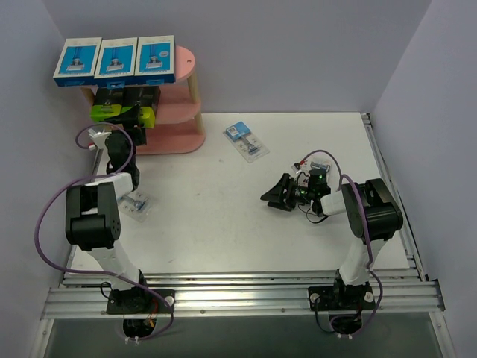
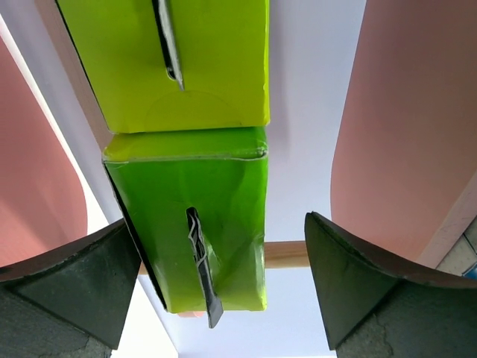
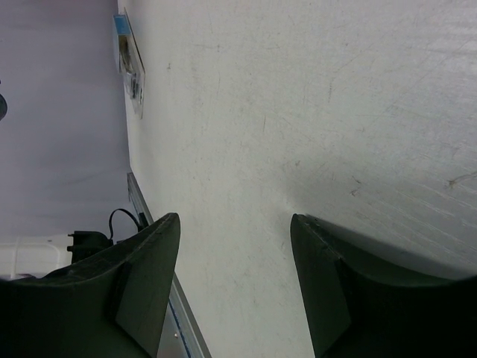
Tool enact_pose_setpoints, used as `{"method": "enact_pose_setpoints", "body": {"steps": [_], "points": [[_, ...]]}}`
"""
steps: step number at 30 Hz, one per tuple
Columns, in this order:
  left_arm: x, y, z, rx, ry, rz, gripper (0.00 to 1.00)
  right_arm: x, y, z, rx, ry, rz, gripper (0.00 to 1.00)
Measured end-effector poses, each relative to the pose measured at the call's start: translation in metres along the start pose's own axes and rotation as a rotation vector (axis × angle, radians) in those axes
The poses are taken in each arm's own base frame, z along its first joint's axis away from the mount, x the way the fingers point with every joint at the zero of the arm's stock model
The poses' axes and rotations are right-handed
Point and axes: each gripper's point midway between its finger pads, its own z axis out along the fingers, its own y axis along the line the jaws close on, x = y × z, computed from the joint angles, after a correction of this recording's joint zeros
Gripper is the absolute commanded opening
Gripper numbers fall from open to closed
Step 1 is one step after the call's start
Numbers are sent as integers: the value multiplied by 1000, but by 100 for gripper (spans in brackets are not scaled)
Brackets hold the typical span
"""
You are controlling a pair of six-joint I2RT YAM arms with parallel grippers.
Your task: Place and organize the shaving razors onto the shelf
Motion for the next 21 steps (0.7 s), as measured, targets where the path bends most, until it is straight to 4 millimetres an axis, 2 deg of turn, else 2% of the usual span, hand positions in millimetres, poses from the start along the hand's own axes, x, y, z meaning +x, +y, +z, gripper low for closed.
{"method": "enact_pose_setpoints", "body": {"steps": [15, 21], "points": [[2, 1, -2, -33, 41, 60, 94, 0, 1, 0, -4, -2, 5, 61], [0, -6, -7, -39, 51, 94, 94, 0, 1, 0, -9, -6, 2, 61]]}}
